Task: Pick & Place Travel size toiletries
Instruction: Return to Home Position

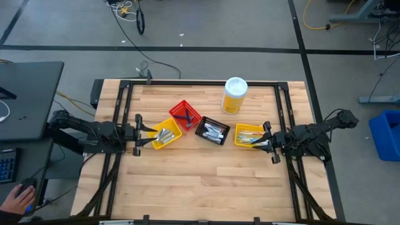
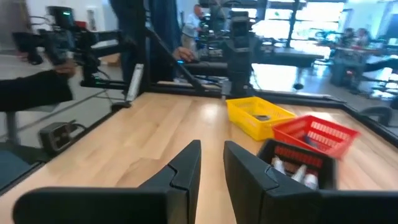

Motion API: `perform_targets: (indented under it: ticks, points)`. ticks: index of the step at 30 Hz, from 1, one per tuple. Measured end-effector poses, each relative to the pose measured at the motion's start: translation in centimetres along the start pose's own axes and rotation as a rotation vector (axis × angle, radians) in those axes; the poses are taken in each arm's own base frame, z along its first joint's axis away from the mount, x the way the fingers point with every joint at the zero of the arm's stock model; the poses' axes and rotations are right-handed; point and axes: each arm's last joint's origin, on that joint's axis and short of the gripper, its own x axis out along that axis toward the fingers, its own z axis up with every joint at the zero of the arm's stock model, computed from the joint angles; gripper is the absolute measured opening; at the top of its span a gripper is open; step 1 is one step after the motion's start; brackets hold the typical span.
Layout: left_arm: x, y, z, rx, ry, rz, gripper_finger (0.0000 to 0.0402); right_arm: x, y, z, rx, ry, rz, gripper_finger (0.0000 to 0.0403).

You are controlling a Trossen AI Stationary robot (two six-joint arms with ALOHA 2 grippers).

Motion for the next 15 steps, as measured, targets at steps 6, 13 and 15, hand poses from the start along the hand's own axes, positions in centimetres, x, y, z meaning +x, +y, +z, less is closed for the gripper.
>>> perform_targets:
  ticks: [6,13,15]
  points:
    - [0.00,0.00,-0.01,-0.070,0.000,0.000,0.0160,0.00,0.01,0.02,0.000,-0.002,0.002,0.0078]
    - [0.00,0.00,-0.01,-0.071,0.000,0.000,0.0160,0.00,0.01,0.02,0.000,-0.002,0.002,0.0078]
    - [0.00,0.00,-0.01,-0.070,0.000,0.000,0.0160,0.00,0.01,0.02,0.000,-0.003,0.002,0.0078]
